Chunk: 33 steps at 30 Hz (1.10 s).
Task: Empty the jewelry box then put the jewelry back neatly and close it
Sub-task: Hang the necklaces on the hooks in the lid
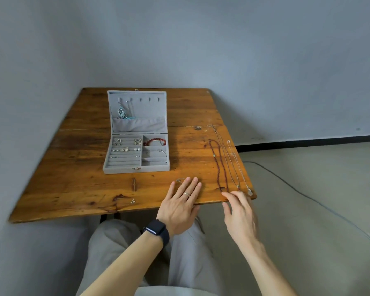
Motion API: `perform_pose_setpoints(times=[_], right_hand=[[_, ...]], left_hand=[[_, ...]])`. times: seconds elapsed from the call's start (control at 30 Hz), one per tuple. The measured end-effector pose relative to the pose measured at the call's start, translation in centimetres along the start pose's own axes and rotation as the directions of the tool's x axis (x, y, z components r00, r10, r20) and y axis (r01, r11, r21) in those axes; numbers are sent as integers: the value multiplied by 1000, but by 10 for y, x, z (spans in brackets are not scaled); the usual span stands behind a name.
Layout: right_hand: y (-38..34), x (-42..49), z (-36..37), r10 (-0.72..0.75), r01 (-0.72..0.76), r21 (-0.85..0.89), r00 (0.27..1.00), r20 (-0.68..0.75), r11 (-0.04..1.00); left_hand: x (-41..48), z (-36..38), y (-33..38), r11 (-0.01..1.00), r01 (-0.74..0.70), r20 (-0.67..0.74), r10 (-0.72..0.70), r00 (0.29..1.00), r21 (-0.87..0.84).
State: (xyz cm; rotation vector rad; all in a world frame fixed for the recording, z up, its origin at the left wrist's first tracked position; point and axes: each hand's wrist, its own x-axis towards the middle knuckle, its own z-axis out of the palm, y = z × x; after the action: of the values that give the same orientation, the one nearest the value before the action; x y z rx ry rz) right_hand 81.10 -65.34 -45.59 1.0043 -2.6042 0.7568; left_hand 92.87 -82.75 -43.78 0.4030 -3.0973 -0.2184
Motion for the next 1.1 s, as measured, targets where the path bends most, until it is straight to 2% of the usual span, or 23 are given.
perform_pose_setpoints(times=[0.1, 0.23, 0.3, 0.33, 0.37, 0.4, 0.43, 0.47, 0.5, 0.57, 0.67, 0.77, 0.93, 1.1], right_hand=[[5, 0, -1, -55, 57, 82, 998, -22, 995], [8, 1, -7, -95, 100, 135, 995, -41, 986], [4, -2, -17, -83, 89, 191, 996, -40, 978], [1, -5, -23, -84, 89, 218, 996, -33, 972], [-2, -9, -31, -95, 99, 239, 995, -28, 966], [-5, -13, -38, -112, 114, 251, 993, -24, 961], [-6, -19, -45, -125, 126, 257, 992, -18, 958], [-8, -25, -50, -131, 129, 261, 991, -9, 957], [-9, -32, -55, -132, 126, 262, 991, 5, 957], [-9, -45, -62, -121, 110, 257, 992, 26, 960], [-7, -63, -71, -70, 53, 269, 996, 56, 962], [-4, -78, -76, 10, -31, 316, 998, 66, 948], [-5, -96, -78, 121, -149, 384, 988, 96, 911], [-4, -107, -70, 152, -181, 401, 983, 105, 898]], left_hand=[[-4, -1, 2, 997, 8, -39, -12, 999, -79], [-17, -9, 17, 969, -34, -217, -20, 976, -244], [-25, -14, 30, 896, 29, -144, -104, 984, -442], [-27, -17, 37, 818, 102, -46, -155, 987, -566], [-27, -21, 44, 687, 207, 83, -210, 974, -696], [-26, -26, 50, 485, 332, 242, -240, 940, -809], [-24, -31, 56, 231, 443, 400, -210, 892, -866], [-21, -36, 61, 1, 516, 511, -131, 849, -857], [-18, -38, 65, -151, 552, 564, -53, 824, -820], [-10, -39, 73, -333, 558, 585, 23, 810, -760], [1, -36, 83, -524, 478, 570, -17, 822, -705], [10, -37, 85, -565, 430, 562, -73, 824, -704], [27, -53, 72, -492, 381, 498, -127, 858, -783], [41, -82, 37, -461, 343, 478, -217, 851, -819]])
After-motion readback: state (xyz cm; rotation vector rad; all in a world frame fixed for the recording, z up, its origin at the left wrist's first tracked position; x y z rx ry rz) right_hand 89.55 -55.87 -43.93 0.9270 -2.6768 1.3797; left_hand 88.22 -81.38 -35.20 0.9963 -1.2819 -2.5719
